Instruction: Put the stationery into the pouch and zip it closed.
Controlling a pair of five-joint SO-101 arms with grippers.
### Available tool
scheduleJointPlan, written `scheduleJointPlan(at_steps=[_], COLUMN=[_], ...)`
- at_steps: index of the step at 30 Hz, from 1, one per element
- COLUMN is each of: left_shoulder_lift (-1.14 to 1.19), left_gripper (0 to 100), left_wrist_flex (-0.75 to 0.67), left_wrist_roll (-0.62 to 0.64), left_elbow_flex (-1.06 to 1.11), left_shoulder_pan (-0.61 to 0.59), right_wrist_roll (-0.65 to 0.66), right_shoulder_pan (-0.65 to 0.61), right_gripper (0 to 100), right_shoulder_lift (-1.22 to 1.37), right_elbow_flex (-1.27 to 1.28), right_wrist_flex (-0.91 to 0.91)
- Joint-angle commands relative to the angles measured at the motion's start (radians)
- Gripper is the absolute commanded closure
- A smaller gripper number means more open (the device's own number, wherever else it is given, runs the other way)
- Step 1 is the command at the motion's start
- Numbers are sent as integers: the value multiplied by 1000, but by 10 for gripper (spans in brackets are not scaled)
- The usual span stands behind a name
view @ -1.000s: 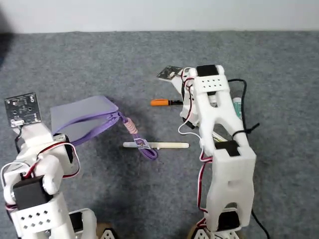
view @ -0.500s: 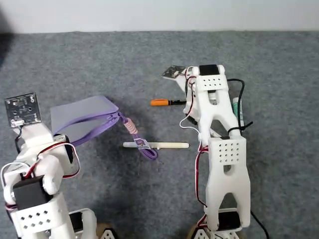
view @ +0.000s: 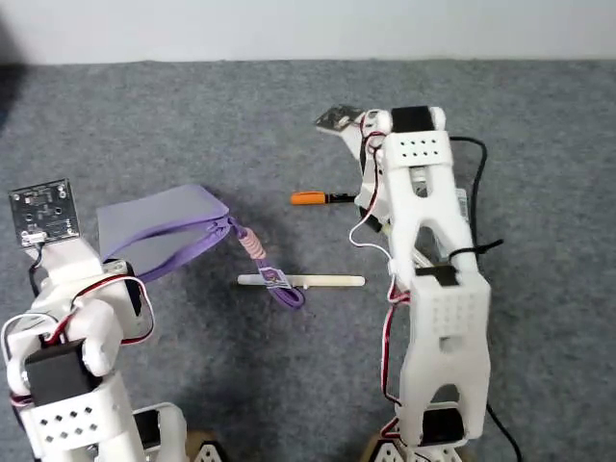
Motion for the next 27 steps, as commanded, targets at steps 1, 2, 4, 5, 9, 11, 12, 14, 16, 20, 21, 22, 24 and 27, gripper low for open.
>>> scheduleJointPlan(at_steps=[1, 2, 4, 5, 9, 11, 12, 14, 16, 20, 21, 22, 24, 27], left_shoulder_lift=[12, 12, 12, 12, 12, 12, 12, 17, 55, 196, 239, 282, 356, 434], left_gripper=[985, 985, 985, 985, 985, 985, 985, 985, 985, 984, 984, 984, 984, 984], left_wrist_flex=[3, 3, 3, 3, 15, 15, 15, 15, 38, 130, 155, 180, 213, 244], left_wrist_roll=[8, 8, 8, 8, 12, 12, 12, 11, 14, 84, 95, 101, 124, 157], left_elbow_flex=[-58, -58, -58, -58, -65, -65, -65, -71, -111, -298, -348, -390, -461, -539], left_shoulder_pan=[-2, -2, -2, 0, 44, 66, 74, 74, 74, 75, 75, 75, 75, 75], right_wrist_roll=[-57, -72, -123, -155, -298, -365, -396, -454, -525, -726, -769, -798, -833, -891], right_shoulder_pan=[4, -5, -31, -50, -137, -199, -228, -289, -338, -433, -455, -473, -507, -552], right_gripper=[991, 991, 991, 991, 991, 991, 991, 991, 991, 991, 991, 991, 991, 991], right_shoulder_lift=[-260, -317, -430, -484, -691, -782, -822, -889, -941, -1021, -1043, -1066, -1116, -1167], right_elbow_flex=[147, 198, 295, 339, 476, 517, 528, 529, 526, 526, 526, 526, 526, 531], right_wrist_flex=[44, 44, 44, 44, 44, 44, 44, 42, 39, 19, -5, -41, -145, -344])
